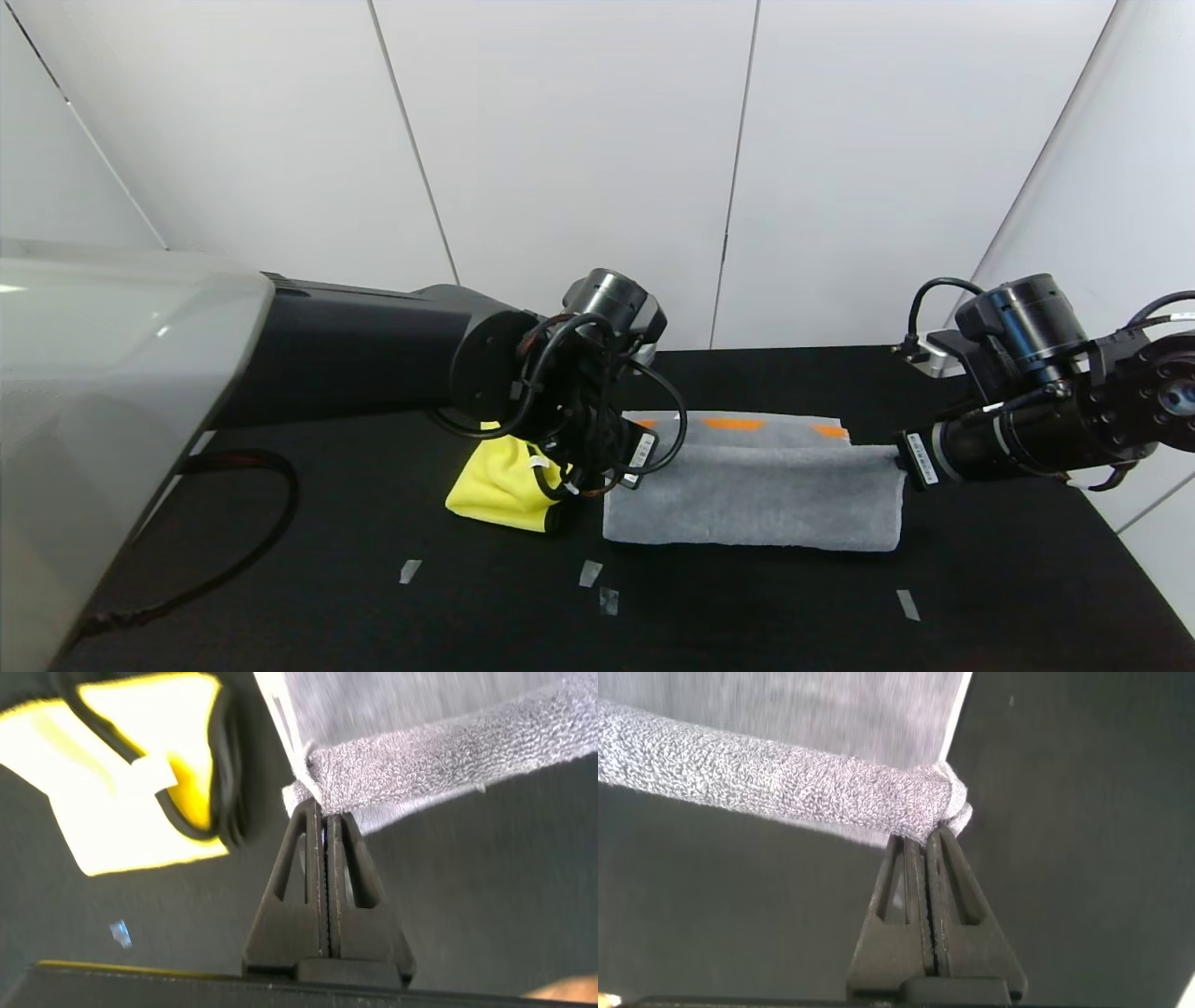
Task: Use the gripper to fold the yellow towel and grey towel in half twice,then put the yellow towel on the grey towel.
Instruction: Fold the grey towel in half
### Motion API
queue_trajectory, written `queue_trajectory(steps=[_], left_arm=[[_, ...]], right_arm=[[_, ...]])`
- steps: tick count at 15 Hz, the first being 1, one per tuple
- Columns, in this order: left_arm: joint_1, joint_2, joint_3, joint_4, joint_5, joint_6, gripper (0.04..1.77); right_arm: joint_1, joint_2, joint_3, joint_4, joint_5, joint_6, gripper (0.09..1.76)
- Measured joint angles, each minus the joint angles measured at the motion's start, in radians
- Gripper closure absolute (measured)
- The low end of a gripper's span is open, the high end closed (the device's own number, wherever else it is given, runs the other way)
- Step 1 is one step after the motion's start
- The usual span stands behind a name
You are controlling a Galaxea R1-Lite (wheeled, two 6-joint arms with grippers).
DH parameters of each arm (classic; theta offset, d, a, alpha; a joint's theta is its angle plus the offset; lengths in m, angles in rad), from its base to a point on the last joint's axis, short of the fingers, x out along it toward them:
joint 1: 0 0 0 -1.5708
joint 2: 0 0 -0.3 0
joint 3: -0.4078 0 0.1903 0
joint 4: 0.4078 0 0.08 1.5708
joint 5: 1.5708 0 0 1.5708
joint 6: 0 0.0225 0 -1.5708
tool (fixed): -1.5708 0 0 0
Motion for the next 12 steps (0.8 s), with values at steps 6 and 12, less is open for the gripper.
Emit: queue_trajectory(steps=[6,12], left_arm=[[0.036,0.086,-0.145,-0.003,-0.007,0.006,1.71],[0.045,0.177,-0.246,-0.002,-0.016,0.0,1.71]], right_arm=[[-0.026,0.121,-0.143,-0.001,-0.002,0.04,1.72],[-0.047,0.223,-0.207,-0.074,0.004,0.041,1.72]])
